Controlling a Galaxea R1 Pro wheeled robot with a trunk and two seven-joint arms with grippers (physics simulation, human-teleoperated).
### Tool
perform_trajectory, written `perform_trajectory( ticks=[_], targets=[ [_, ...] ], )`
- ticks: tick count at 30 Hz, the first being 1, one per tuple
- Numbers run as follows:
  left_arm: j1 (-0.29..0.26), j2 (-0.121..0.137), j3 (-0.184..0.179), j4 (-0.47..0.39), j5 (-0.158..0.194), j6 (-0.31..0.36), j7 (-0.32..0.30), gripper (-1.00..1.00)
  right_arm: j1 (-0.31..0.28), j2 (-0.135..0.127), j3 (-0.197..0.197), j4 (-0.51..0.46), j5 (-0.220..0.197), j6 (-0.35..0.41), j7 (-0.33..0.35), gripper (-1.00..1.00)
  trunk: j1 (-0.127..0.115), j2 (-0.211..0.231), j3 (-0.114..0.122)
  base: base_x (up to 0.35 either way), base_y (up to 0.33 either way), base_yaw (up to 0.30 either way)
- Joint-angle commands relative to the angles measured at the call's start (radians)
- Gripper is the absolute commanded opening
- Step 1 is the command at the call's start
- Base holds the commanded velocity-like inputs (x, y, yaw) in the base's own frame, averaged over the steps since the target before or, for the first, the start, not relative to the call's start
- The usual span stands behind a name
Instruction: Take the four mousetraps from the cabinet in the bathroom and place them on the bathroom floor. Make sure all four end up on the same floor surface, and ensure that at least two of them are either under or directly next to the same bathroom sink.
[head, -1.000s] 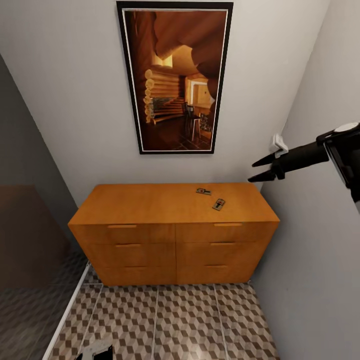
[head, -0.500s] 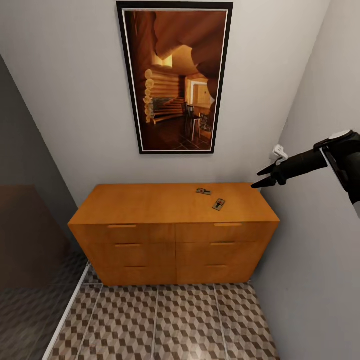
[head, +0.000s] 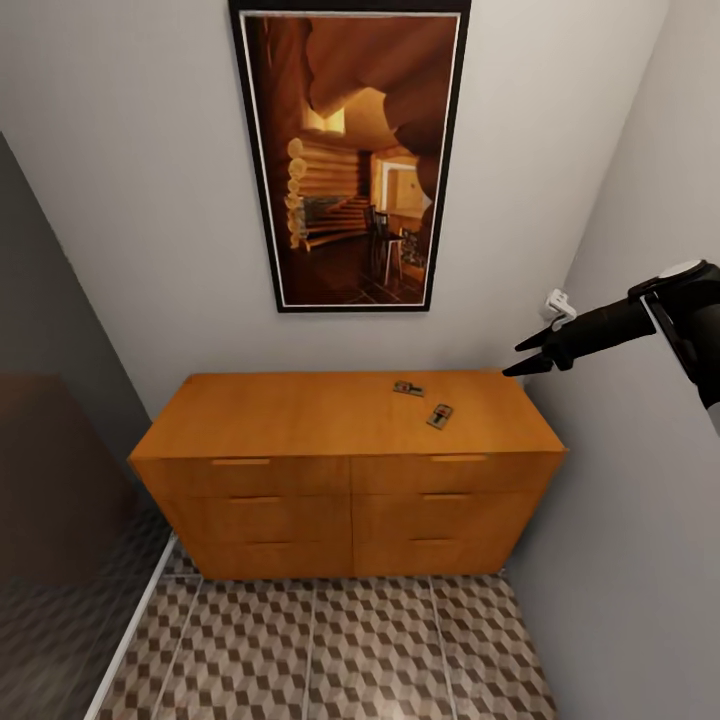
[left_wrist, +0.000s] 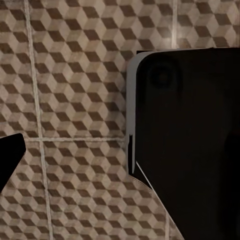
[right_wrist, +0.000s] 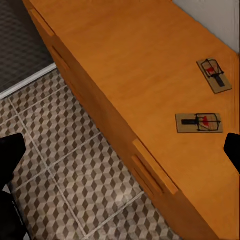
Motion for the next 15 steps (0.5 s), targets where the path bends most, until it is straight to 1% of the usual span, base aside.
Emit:
perform_trajectory(
  ticks=[1, 11, 15],
  targets=[
    [0.000, -0.001, -0.004, 0.003, 0.011, -0.005, -0.008, 1.00, -0.001, -0.001, 0.002, -0.001, 0.006, 0.011, 0.006, 1.00, 0.001, -0.002, -0.002, 0.324, 0.000, 0.000],
    [0.000, -0.002, -0.004, 0.003, 0.011, -0.005, -0.007, 1.00, -0.001, -0.004, 0.005, 0.002, 0.006, 0.010, 0.005, 1.00, 0.001, -0.002, -0.002, 0.344, 0.000, 0.000],
    [0.000, -0.002, -0.004, 0.003, 0.012, -0.005, -0.007, 1.00, 0.005, -0.005, 0.008, 0.017, 0.008, 0.008, 0.003, 1.00, 0.001, -0.002, -0.002, 0.348, 0.000, 0.000]
  ],
)
